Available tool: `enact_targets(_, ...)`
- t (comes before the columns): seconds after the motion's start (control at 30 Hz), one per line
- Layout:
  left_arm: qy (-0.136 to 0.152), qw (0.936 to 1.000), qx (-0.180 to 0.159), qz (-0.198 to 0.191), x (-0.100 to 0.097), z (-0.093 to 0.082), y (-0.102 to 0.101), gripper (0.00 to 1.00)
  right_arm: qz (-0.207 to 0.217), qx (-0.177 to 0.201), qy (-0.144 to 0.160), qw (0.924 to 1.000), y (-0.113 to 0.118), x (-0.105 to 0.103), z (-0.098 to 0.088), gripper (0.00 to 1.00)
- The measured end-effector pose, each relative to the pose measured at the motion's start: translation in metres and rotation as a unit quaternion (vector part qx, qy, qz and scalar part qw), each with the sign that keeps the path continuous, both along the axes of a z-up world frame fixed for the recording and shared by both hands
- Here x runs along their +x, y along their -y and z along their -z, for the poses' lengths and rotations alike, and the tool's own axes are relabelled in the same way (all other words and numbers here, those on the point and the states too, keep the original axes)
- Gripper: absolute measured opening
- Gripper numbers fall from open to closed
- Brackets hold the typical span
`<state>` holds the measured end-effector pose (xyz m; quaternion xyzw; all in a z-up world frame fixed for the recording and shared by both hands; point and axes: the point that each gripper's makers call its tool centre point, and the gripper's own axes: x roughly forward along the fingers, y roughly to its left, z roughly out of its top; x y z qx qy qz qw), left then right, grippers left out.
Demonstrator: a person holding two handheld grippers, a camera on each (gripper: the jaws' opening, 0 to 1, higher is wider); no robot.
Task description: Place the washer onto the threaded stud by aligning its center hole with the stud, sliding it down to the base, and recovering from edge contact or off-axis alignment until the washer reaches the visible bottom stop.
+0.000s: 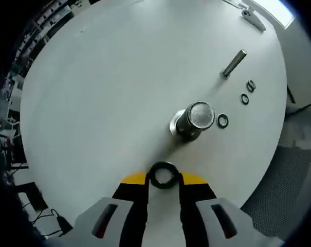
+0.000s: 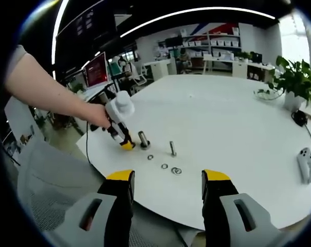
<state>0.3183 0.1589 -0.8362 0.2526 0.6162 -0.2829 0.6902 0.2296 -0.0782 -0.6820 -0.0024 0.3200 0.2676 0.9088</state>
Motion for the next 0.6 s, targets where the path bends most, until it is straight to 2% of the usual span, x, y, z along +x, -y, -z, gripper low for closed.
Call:
enact_targets(0.1, 0.002, 1.0, 0.007, 0.001, -0.001, 0.0, 0.0, 0.19, 0.004, 0.001, 0.0, 1.0, 0.001, 0.0, 0.0, 0.55)
enact_targets(0.23, 0.006, 0.9999, -0.006, -0.007, -0.006, -0.002, -0.002, 0.19, 0.001, 0.0, 0.0, 1.0, 0.001, 0.0, 0.0, 0.55)
enact_targets(0.43, 0.008, 1.0, -0.002, 0.003, -0.01, -0.002, -0.005, 0.18, 0.004, 0.002, 0.0, 1.0, 0.001, 0.0, -0.001, 0.55)
enact_targets(0.6, 0.027, 0.9993, -0.027, 0.003, 0.003, -0.013, 0.001, 0.18, 0.005, 0.002, 0.0, 1.0, 0.001, 0.0, -0.001, 0.55)
